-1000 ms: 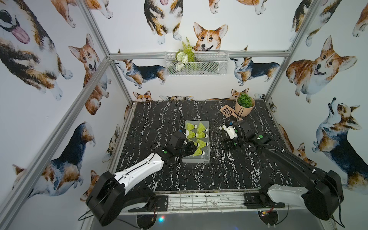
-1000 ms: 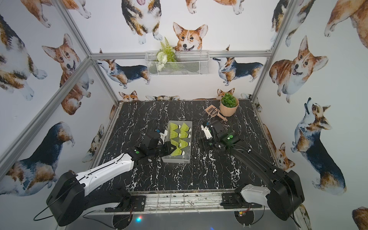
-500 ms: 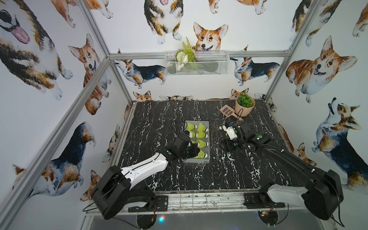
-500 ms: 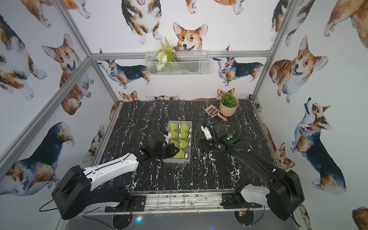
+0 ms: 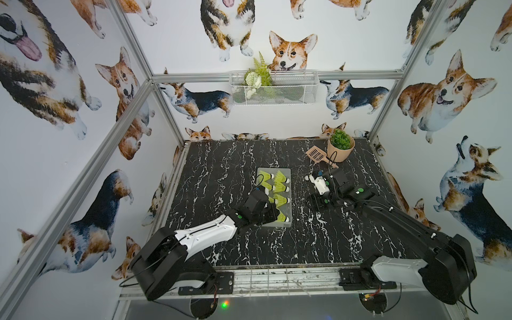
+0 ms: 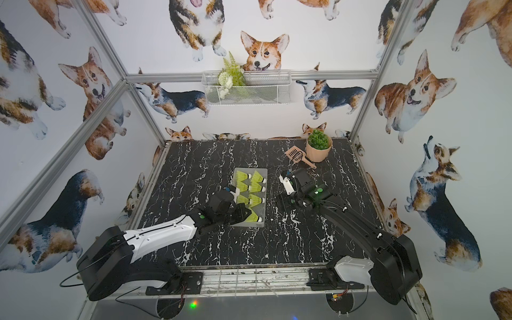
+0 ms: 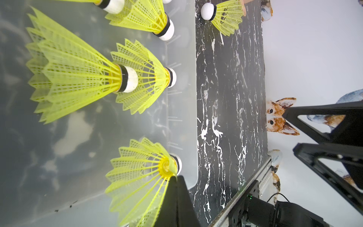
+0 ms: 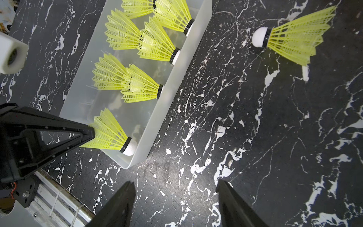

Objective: Put the shuttlecocks into the storage box
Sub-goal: Place the shuttlecock in the storage box.

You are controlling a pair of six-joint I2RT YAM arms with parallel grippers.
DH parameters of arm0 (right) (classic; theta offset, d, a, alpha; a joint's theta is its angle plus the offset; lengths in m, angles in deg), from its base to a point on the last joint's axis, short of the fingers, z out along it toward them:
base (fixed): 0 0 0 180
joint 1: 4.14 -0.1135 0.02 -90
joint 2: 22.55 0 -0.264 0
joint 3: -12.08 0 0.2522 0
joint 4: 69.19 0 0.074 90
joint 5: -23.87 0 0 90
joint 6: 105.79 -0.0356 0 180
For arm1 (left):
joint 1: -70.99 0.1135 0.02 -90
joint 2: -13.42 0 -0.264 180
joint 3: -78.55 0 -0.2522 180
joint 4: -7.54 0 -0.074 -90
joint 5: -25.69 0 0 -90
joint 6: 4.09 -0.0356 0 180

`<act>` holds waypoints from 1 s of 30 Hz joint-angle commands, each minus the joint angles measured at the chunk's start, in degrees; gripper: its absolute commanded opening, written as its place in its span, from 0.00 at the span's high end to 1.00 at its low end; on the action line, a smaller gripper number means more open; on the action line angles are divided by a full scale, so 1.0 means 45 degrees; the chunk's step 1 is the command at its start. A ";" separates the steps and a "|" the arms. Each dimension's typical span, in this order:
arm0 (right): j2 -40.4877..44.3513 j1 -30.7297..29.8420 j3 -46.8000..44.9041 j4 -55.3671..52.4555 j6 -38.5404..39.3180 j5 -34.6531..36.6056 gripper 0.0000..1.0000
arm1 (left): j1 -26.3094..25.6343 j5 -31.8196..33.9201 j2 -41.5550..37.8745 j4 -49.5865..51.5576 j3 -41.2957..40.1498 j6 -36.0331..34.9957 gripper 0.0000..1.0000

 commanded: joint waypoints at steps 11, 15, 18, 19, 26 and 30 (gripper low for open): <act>-0.0055 -0.0033 -0.0114 0.0201 -0.0079 -0.0130 0.29 | -0.0250 0.0461 0.0604 -0.1436 -0.0384 0.0433 1.00; -0.0071 -0.0023 -0.0132 0.0220 -0.0088 -0.0149 0.29 | -0.0332 0.0550 0.0789 -0.1665 -0.0447 0.0466 1.00; -0.0110 -0.0008 -0.0134 0.0201 -0.0079 -0.0164 0.28 | -0.0406 0.0645 0.0885 -0.2017 -0.0613 0.0574 1.00; -0.0094 -0.0020 -0.0134 0.0201 -0.0092 -0.0156 0.29 | -0.0411 0.0654 0.0905 -0.2029 -0.0634 0.0581 1.00; -0.0074 -0.0018 -0.0144 0.0201 -0.0086 -0.0164 0.28 | -0.0489 0.0928 0.1062 -0.1961 -0.0717 0.0522 1.00; -0.0072 -0.0021 -0.0117 0.0191 -0.0084 -0.0132 0.28 | -0.0531 0.0974 0.1104 -0.1956 -0.0697 0.0467 0.87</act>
